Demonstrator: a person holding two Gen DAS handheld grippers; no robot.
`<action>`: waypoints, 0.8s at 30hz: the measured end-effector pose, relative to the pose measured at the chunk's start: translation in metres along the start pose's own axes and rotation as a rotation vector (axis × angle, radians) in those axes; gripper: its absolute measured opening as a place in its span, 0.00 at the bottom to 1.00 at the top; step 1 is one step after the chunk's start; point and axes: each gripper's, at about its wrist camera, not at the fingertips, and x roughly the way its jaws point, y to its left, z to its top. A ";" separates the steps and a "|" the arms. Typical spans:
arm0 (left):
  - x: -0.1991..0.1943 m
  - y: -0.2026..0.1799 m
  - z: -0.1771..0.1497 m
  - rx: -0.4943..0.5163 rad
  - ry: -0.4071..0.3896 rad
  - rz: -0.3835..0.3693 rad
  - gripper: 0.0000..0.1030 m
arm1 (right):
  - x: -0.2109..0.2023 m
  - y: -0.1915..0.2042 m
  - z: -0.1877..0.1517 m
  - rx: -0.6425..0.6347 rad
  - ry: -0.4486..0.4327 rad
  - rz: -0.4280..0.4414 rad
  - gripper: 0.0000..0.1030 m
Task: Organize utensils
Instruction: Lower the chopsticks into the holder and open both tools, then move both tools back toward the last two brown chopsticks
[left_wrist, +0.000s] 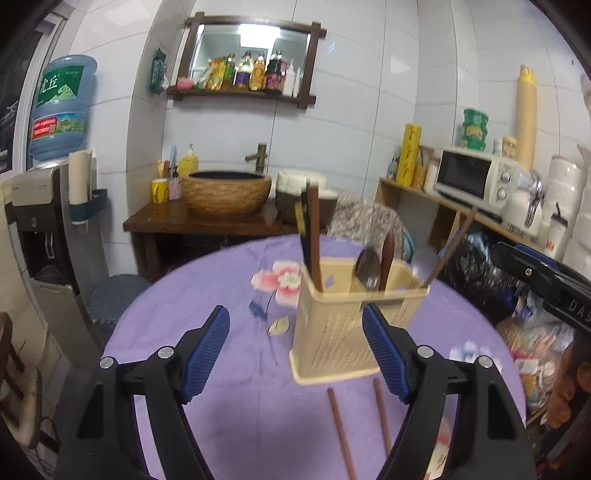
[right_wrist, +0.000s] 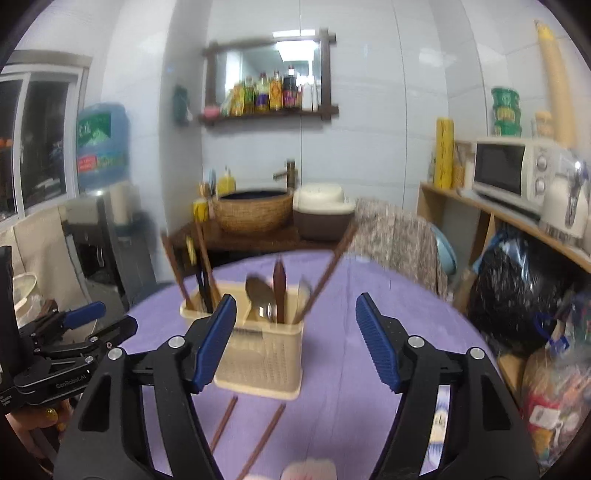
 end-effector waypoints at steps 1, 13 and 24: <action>0.001 0.001 -0.008 0.002 0.023 0.006 0.72 | 0.005 0.000 -0.011 0.001 0.050 0.001 0.66; 0.009 0.027 -0.095 -0.056 0.215 0.114 0.73 | 0.060 0.037 -0.151 0.034 0.513 0.068 0.46; 0.008 0.019 -0.103 -0.047 0.235 0.101 0.73 | 0.069 0.051 -0.164 -0.003 0.549 0.027 0.14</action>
